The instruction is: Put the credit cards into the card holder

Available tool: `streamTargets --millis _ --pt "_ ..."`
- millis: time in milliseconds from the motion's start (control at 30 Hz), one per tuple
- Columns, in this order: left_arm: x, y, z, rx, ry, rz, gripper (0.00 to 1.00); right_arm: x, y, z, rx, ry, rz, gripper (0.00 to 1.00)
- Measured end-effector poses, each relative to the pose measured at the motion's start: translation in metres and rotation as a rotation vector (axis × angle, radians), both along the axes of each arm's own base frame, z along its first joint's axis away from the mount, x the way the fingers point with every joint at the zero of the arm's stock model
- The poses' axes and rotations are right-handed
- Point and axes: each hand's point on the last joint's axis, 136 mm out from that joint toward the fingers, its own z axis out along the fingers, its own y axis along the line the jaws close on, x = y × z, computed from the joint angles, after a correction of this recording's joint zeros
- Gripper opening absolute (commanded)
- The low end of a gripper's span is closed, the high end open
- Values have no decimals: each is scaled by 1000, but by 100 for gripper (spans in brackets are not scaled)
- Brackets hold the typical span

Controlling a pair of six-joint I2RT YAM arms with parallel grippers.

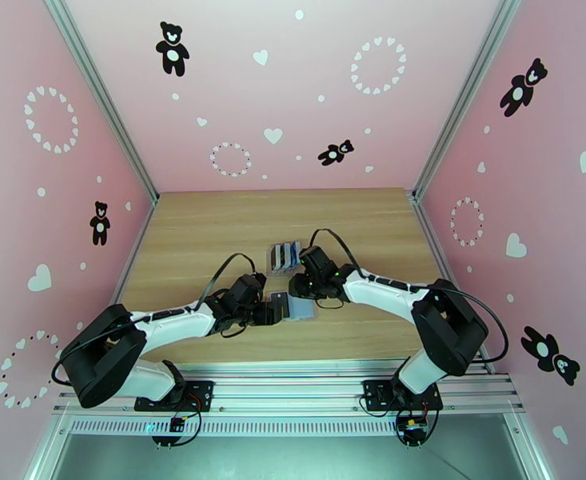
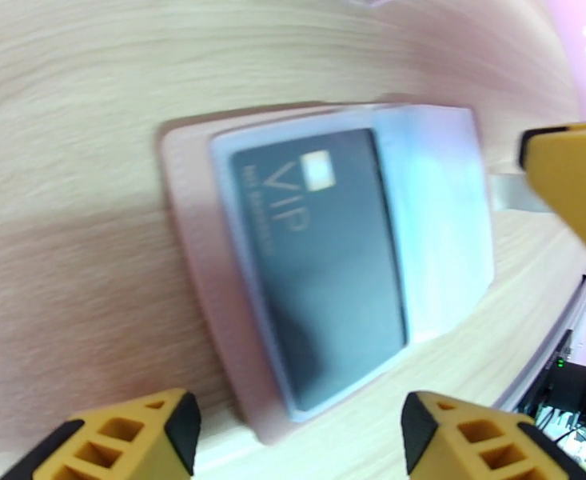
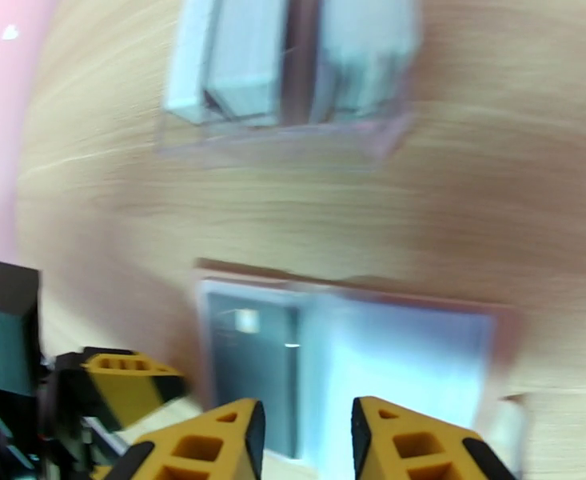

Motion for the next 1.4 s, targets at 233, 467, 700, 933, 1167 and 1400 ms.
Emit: streamTargets --millis 233,467,700,933,1167,1400 --pt "1 0 -1 8 4 0 72 3 -6 -25 -88 24 27 36" --pt "1 -4 2 -14 8 -11 71 8 -12 -35 -127 40 31 36" --pt "1 -6 2 -21 8 -15 72 21 -5 -27 -119 11 35 36" --pt "-1 -7 1 -26 18 -23 73 20 -9 -39 -157 35 41 36" --pt "-1 -8 2 -31 17 -24 74 20 -10 -40 -159 34 38 36" --pt "0 -11 3 -41 11 -31 75 18 -8 -41 -139 27 36 36"
